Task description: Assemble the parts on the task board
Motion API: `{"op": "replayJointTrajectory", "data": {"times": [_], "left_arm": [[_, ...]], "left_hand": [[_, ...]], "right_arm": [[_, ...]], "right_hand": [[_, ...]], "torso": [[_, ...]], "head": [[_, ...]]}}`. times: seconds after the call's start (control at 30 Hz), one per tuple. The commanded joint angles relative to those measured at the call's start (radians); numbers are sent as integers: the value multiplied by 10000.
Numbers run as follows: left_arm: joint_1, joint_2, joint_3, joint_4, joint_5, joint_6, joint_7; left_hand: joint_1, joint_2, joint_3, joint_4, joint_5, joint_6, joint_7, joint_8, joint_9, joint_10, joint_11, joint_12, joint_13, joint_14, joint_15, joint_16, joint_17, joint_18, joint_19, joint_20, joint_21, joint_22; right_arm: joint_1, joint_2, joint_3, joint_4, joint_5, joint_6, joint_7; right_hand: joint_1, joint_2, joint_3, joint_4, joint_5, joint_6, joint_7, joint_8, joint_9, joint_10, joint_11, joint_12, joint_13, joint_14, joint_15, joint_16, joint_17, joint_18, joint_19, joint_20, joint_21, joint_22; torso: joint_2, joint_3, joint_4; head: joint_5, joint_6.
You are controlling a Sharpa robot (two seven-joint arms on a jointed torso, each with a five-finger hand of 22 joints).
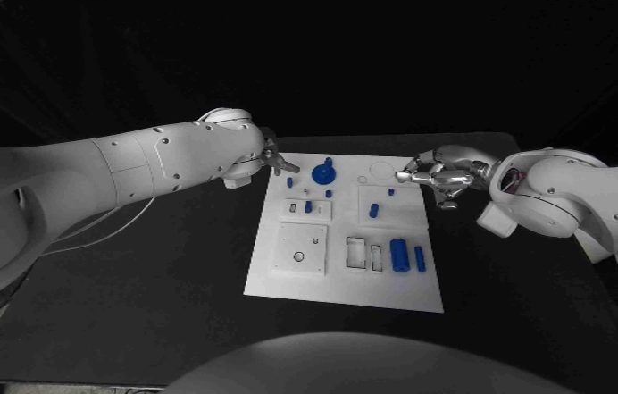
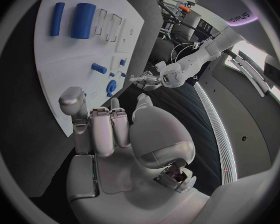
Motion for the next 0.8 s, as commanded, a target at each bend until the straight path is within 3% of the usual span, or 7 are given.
{"op": "replayJointTrajectory", "data": {"times": [0.03,0.43,0.8], "left_arm": [[-33,142,16,-185,-227,142,225],[-175,469,29,-603,-229,24,570],[-350,660,30,-961,-204,142,635]], "left_hand": [[45,70,-77,-1,91,34,41,57,-8,1041,-52,24,2633,1036,-6,25,2635,-74,869,4,-76,2432],[317,164,-129,-19,388,-36,50,89,-24,1041,-43,24,2633,1036,6,25,2635,-37,773,16,-175,2338],[859,248,-129,-49,971,-107,56,110,-79,1041,-35,24,2633,1036,18,25,2635,-17,718,31,-233,2296]], "right_arm": [[-16,24,-1,-13,-15,199,107],[-32,54,-1,-42,-9,237,81],[-51,75,0,-57,5,273,71]], "right_hand": [[42,11,6,38,-29,-27,36,-62,-16,-12,-71,-17,-518,-92,7,-65,970,139,-58,-8,-35,997],[48,33,21,26,8,-22,38,-73,-21,-21,-70,-22,-527,-94,8,-68,965,142,-65,-6,-53,995],[55,42,29,19,31,-18,40,-80,-24,-23,-69,-23,-529,-98,9,-72,959,143,-70,-5,-65,993]], "torso": [[-11,1,-18],[-17,6,-1],[-6,-2,6]], "head": [[18,0],[-4,0],[-20,0]]}}
